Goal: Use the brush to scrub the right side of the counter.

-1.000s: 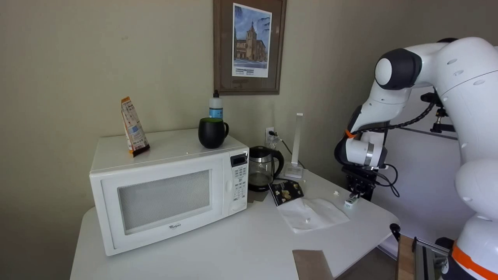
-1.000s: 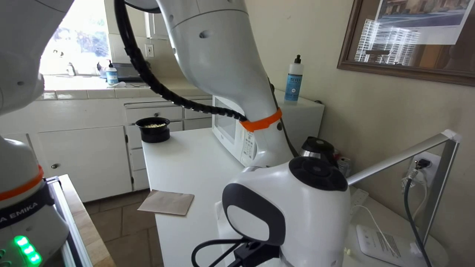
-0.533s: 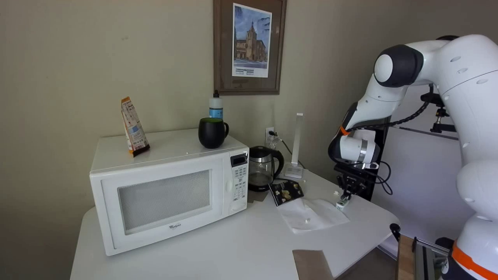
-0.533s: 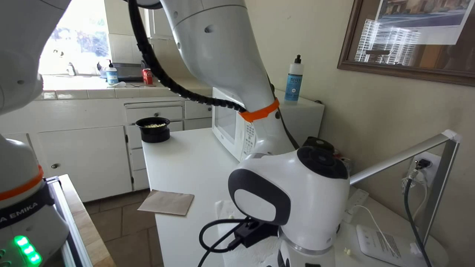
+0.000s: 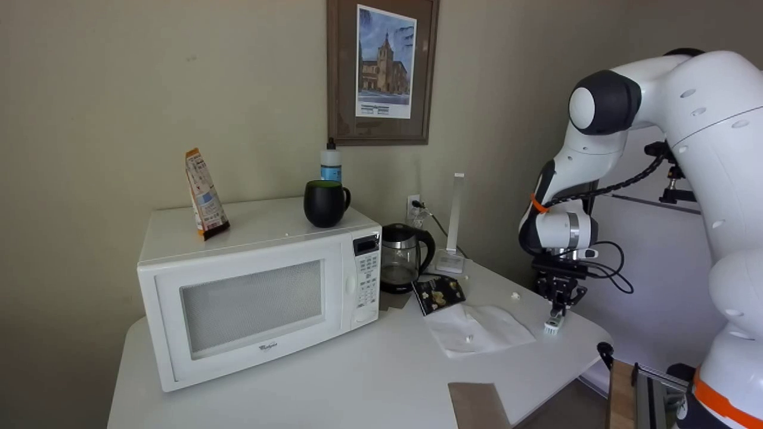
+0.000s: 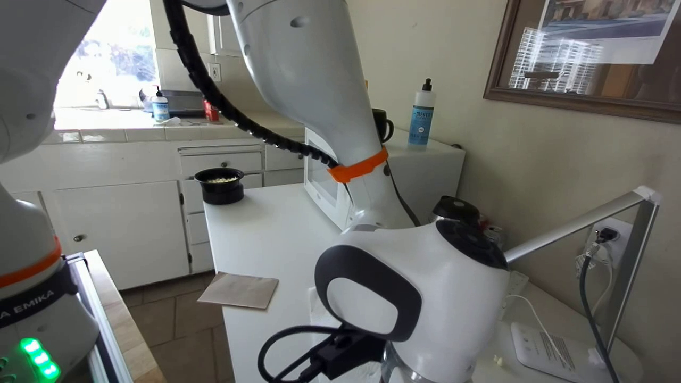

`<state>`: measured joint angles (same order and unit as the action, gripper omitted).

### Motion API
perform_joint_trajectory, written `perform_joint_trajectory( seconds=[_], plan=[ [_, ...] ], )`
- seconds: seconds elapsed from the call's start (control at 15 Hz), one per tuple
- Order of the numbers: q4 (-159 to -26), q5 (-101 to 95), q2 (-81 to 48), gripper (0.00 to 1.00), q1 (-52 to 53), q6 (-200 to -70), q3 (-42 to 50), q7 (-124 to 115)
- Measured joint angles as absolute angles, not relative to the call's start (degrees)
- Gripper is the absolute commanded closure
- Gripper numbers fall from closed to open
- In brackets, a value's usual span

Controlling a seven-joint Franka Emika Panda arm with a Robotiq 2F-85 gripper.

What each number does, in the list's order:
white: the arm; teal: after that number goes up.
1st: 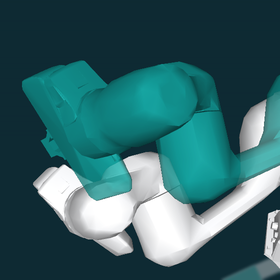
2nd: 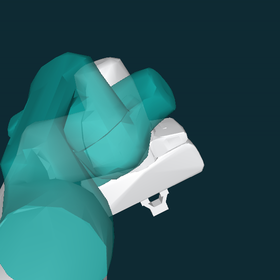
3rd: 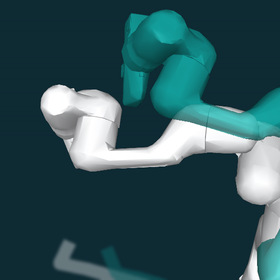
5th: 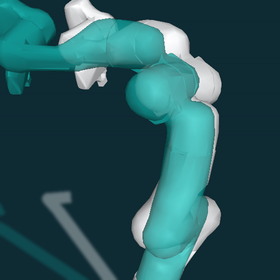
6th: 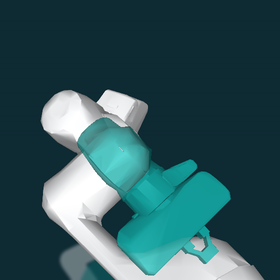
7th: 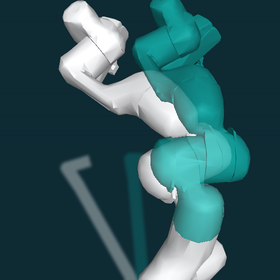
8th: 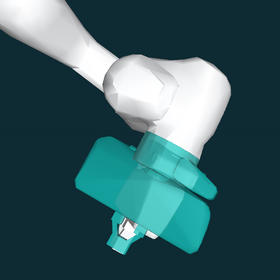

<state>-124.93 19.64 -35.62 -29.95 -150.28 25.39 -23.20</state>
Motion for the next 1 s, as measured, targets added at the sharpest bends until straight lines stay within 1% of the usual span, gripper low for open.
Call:
perform_joint_trajectory(
  seconds=[0.27, 0.47, 0.73, 1.0],
  plan=[
    [-124.9, 18.8, -37.4, 0.94, -29.4, -153.3, 28.5, -23.6],
    [-124.7, 19.5, -38.7, 0.94, -29.9, -159.2, 28.1, -23.6],
    [-124.0, 23.7, -39.2, 0.94, -32.2, -164.7, 24.5, -23.5],
    [-123.0, 27.4, -38.2, 0.94, -35.3, -165.1, 19.4, -23.4]
  ],
)
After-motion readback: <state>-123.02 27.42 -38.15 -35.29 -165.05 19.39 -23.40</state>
